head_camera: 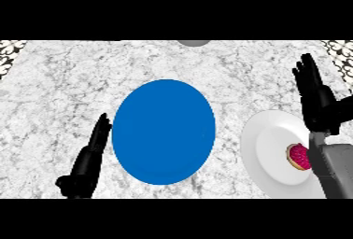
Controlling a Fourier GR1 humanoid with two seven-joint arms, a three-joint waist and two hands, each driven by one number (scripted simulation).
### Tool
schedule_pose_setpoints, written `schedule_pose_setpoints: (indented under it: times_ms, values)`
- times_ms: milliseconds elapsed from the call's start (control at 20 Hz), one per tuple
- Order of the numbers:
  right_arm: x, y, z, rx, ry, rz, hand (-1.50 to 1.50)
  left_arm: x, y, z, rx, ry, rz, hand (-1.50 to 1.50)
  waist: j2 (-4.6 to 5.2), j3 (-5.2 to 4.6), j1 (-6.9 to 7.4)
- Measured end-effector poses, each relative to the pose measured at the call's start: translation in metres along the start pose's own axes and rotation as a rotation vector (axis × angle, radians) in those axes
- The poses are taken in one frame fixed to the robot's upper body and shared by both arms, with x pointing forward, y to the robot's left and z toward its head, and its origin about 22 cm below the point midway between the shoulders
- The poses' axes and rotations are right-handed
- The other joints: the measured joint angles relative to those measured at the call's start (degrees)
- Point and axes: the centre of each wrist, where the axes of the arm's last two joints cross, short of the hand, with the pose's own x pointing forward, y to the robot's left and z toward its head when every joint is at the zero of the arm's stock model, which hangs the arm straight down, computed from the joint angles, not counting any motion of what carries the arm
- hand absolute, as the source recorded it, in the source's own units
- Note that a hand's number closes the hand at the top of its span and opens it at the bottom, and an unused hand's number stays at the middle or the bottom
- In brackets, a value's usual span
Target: Pick the cupcake from the plate and place it in the plate
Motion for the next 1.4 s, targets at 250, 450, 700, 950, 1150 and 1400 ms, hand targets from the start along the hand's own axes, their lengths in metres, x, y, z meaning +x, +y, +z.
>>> schedule_pose_setpoints:
  times_ms: [250,450,700,950,1150,1400]
  values:
    - [0.032,-0.045,-0.023,0.19,-0.124,-0.028,1.5,-0.014,0.011,0.0,0.017,0.161,0.011,0.0,-0.25,0.63,0.02]
    - [0.053,-0.099,-0.031,0.226,-0.204,0.194,-1.5,-0.016,0.016,-0.002,0.0,0.273,0.052,0.0,0.01,0.67,0.16]
    - [0.019,-0.165,-0.019,0.158,-0.269,0.124,-1.5,-0.008,0.018,-0.011,-0.041,0.339,0.086,0.0,-0.18,0.98,0.69]
    - [0.004,-0.209,-0.008,0.199,-0.3,0.109,-1.5,-0.003,0.021,-0.02,-0.057,0.381,0.097,0.0,-0.38,0.95,1.04]
    - [0.02,-0.23,-0.006,0.272,-0.245,0.258,-1.5,-0.006,0.018,-0.02,-0.06,0.38,0.1,0.0,-0.55,0.93,0.97]
    - [0.045,-0.229,-0.01,0.468,-0.162,0.506,-1.5,-0.006,0.021,-0.02,-0.057,0.385,0.102,0.0,-0.73,0.84,0.85]
